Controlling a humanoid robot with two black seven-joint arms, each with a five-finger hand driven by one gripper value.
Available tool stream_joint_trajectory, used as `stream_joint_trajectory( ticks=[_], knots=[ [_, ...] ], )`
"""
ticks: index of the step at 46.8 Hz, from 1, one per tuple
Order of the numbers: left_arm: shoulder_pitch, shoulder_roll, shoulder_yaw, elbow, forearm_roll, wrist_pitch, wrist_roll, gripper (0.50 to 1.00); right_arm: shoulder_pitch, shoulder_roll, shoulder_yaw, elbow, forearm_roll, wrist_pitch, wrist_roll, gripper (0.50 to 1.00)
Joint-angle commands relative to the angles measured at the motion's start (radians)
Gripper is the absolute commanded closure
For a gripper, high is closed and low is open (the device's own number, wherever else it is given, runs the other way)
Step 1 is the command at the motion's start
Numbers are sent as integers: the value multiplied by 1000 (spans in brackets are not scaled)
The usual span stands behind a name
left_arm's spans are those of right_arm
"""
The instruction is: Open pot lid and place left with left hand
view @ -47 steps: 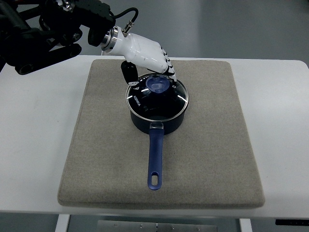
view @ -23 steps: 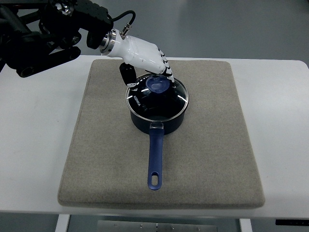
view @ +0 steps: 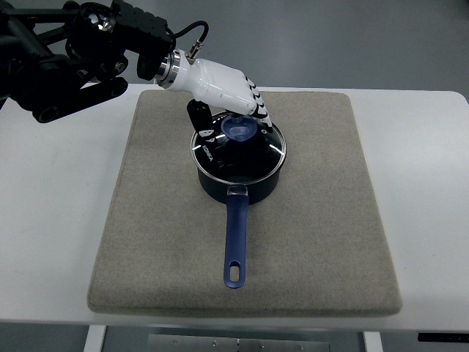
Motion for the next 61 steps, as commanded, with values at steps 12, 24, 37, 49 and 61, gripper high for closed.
stream_joint_trajectory(
  ticks=[12, 24, 37, 49, 61],
  knots=[
    [-11, 2, 2, 1, -8, 23, 0, 551, 0, 0, 0, 0, 0, 0, 0, 583],
    [-48, 3, 11, -8, -135, 21, 0, 561, 0, 0, 0, 0, 0, 0, 0, 583],
    [-111, 6, 90, -8, -149, 26, 0, 600, 0, 0, 0, 0, 0, 0, 0, 583],
    [-146, -2, 157, -22, -150, 32, 0, 598, 0, 0, 0, 0, 0, 0, 0, 583],
    [-200, 6, 209, -45, -149, 20, 0, 585, 0, 0, 0, 0, 0, 0, 0, 583]
  ],
)
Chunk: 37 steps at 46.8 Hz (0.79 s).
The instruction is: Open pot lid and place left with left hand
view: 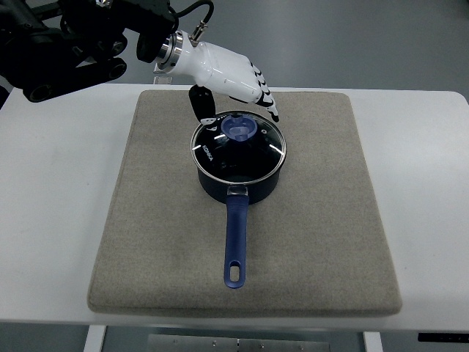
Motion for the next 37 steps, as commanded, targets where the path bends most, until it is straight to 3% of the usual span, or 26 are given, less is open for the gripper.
stream_joint_trajectory(
  ticks=[1, 37],
  knots=[
    [-27, 5, 36, -9, 2, -6, 0, 585, 0, 0, 0, 0, 0, 0, 0, 583],
    [-14, -4, 88, 17, 2, -9, 0, 589, 2, 0, 0, 0, 0, 0, 0, 583]
  ],
)
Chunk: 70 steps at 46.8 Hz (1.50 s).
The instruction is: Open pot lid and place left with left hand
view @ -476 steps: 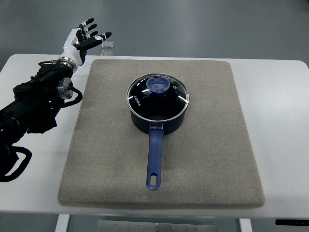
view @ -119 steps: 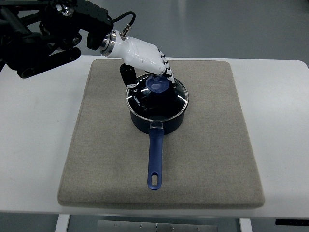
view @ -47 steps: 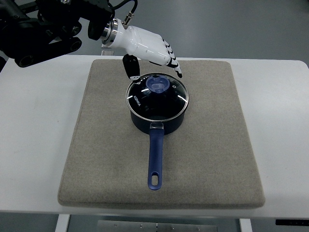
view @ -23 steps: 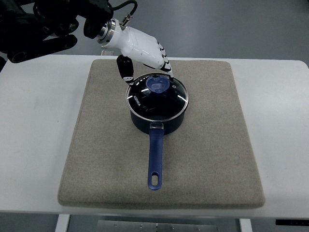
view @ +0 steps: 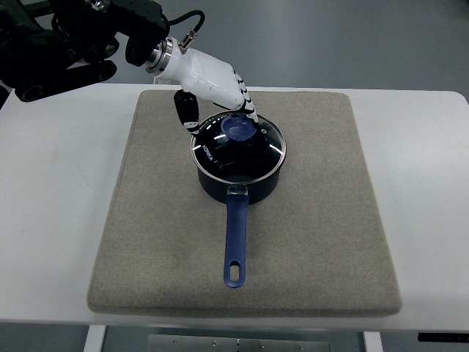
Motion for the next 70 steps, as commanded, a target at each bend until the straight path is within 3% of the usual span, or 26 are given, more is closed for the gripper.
stream_joint_trajectory(
  ticks=[1, 38, 59, 66, 70],
  knots=[
    [-1, -2, -4, 6, 1, 0, 0, 589, 0, 0, 0, 0, 0, 0, 0, 583],
    [35, -63, -19, 49, -7, 1, 0, 587, 0, 0, 0, 0, 0, 0, 0, 583],
    [45, -61, -19, 49, -10, 15, 0, 557, 0, 0, 0, 0, 0, 0, 0, 583],
    [45, -61, -19, 51, -10, 15, 0, 574, 0, 0, 0, 0, 0, 0, 0, 583],
    [45, -61, -19, 54, -9, 15, 0, 611, 0, 0, 0, 0, 0, 0, 0, 583]
  ],
)
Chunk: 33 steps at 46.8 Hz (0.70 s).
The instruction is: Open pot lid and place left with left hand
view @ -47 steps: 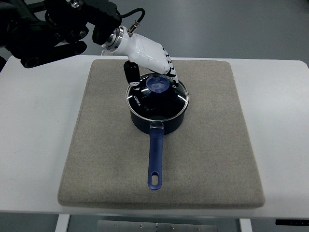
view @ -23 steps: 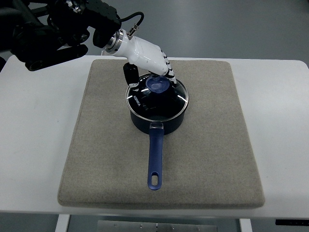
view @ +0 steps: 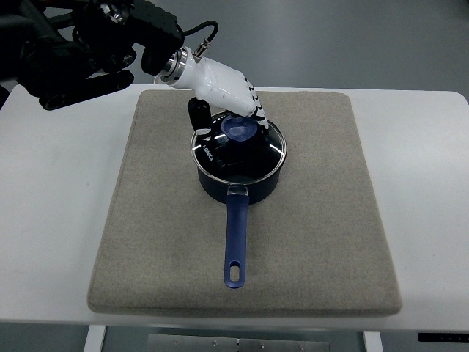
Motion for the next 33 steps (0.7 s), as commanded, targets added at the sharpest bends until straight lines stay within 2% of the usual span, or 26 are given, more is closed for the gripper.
stream_joint_trajectory(
  ticks=[1, 6, 16, 21, 26, 30, 32, 33],
  knots=[
    [0, 0, 0, 4, 1, 0, 0, 623, 0, 0, 0, 0, 0, 0, 0, 583],
    [2, 0, 0, 4, 1, 0, 0, 675, 0, 0, 0, 0, 0, 0, 0, 583],
    [12, -2, 0, 7, 0, 2, 0, 716, 0, 0, 0, 0, 0, 0, 0, 583],
    [14, -2, 0, 8, 0, 2, 0, 763, 0, 0, 0, 0, 0, 0, 0, 583],
    [17, -2, -1, 17, 0, 2, 0, 846, 0, 0, 0, 0, 0, 0, 0, 583],
    [17, -5, -3, 31, -2, 2, 0, 960, 0, 0, 0, 0, 0, 0, 0, 583],
    [18, -5, -5, 37, -3, 2, 0, 999, 0, 0, 0, 0, 0, 0, 0, 583],
    [18, -5, -5, 42, -3, 2, 0, 1000, 0, 0, 0, 0, 0, 0, 0, 583]
  ],
)
